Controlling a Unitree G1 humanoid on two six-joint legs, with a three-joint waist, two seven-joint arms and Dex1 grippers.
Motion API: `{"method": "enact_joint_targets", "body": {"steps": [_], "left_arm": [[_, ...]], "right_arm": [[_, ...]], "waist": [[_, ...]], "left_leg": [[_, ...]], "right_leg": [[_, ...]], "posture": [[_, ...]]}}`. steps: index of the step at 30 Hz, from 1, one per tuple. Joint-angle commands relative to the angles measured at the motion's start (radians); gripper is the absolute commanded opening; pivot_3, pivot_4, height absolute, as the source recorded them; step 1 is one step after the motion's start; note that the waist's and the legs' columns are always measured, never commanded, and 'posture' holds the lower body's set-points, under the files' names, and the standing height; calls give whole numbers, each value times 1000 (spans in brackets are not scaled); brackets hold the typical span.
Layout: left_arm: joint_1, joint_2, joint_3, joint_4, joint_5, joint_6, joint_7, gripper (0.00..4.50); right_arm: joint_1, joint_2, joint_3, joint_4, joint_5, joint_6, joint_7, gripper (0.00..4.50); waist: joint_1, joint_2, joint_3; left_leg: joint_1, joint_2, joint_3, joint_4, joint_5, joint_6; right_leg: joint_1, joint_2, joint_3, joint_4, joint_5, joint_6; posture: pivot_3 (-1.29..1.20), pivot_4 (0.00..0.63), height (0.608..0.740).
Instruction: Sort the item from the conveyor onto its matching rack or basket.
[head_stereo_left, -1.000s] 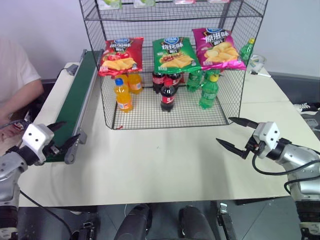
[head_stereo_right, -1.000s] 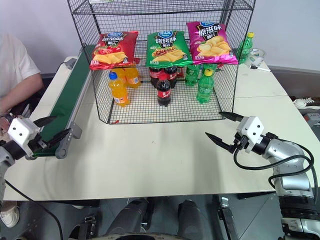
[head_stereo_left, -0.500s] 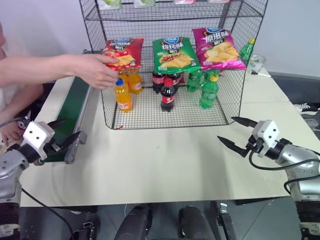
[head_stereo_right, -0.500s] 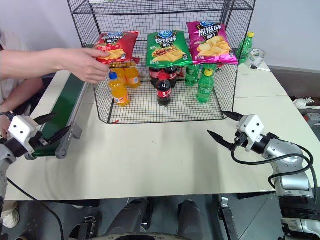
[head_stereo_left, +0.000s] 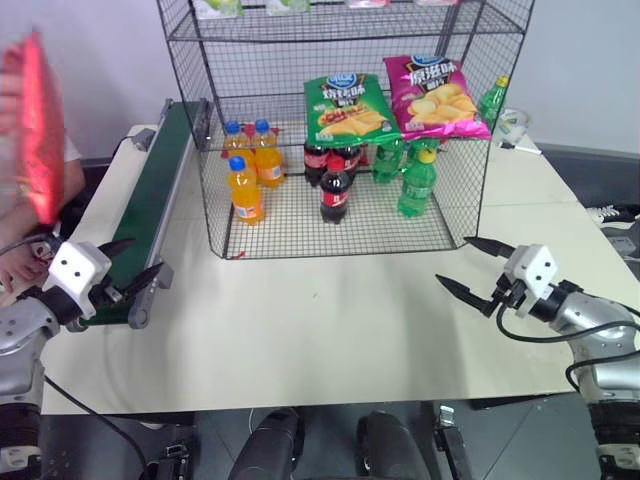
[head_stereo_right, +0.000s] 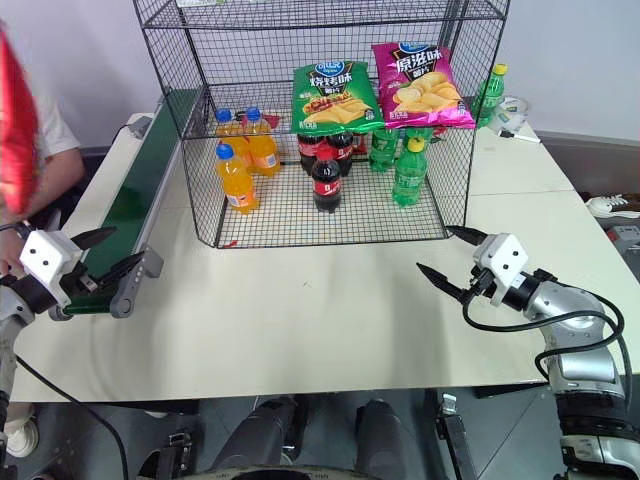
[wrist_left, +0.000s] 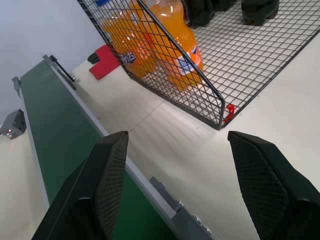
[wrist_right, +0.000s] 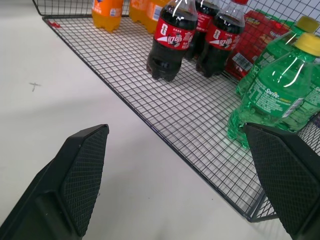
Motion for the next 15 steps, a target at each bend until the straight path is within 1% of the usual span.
{"method": "enact_joint_targets", "body": {"steps": [1, 7, 12, 15], "left_arm": [[2, -2, 12, -45, -18, 13, 14, 3310], [16, -17, 11, -68, -13, 22, 29, 3310], [15, -11, 7, -62, -5, 10, 26, 3310], [21, -12, 11, -64, -18, 31, 22, 3310]], "right_arm": [[-36, -1, -4, -8, 1, -17, -3, 4500], [-49, -8, 5, -16, -8, -11, 1, 4500], [-47, -6, 9, -36, -5, -12, -3, 4500], [-46, -6, 14, -40, -10, -6, -6, 4500]], "waist": [[0, 0, 0], [0, 0, 0], [0, 0, 0], [0, 0, 0]], "left_leg": [[0, 0, 0, 0, 0, 0], [0, 0, 0, 0, 0, 0], [0, 0, 0, 0, 0, 0], [0, 0, 0, 0, 0, 0]], "right_leg": [[0, 0, 0, 0, 0, 0], [0, 0, 0, 0, 1, 1], [0, 0, 0, 0, 0, 1], [0, 0, 0, 0, 0, 1]], "posture": [[0, 150, 740], [0, 150, 740], [0, 150, 740], [0, 150, 740]]}}
